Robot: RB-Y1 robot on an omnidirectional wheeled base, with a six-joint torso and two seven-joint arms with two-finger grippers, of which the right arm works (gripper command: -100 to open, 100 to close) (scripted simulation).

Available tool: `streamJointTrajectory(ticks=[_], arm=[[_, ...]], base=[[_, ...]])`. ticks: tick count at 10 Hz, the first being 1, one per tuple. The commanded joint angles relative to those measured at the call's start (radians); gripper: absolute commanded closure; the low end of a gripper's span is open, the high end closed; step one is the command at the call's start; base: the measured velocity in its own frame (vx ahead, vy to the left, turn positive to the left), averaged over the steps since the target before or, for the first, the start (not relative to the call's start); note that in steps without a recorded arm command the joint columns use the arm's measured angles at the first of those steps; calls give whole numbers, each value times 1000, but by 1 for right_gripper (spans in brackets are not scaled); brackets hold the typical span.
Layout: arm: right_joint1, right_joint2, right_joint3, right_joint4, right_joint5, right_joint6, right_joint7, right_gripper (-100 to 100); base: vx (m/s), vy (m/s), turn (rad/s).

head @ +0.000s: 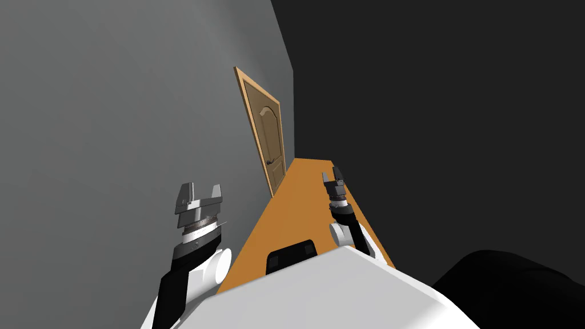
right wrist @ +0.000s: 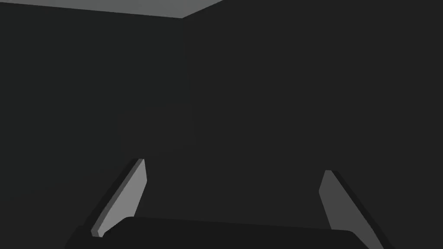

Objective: Pull the door open

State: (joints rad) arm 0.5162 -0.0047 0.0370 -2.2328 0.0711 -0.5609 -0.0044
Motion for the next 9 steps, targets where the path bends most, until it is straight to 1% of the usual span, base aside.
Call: streamJointTrajectory(ticks=[1, 5, 6, 7, 8, 9], arm=[[-14, -10, 2, 29, -3, -3, -3, -100], [-50, -30, 7, 103, -11, -11, -9, -100], [-64, -37, 8, 131, -14, -15, -12, -100], [-71, -41, 9, 146, -15, -16, -13, -100], [-85, -48, 11, 174, -18, -19, -16, -100], [-93, -52, 12, 192, -20, -21, -17, -100]], base=[[-11, 14, 166], [130, -50, 116], [117, -19, 122], [97, -35, 122], [103, -44, 165], [108, -34, 121]])
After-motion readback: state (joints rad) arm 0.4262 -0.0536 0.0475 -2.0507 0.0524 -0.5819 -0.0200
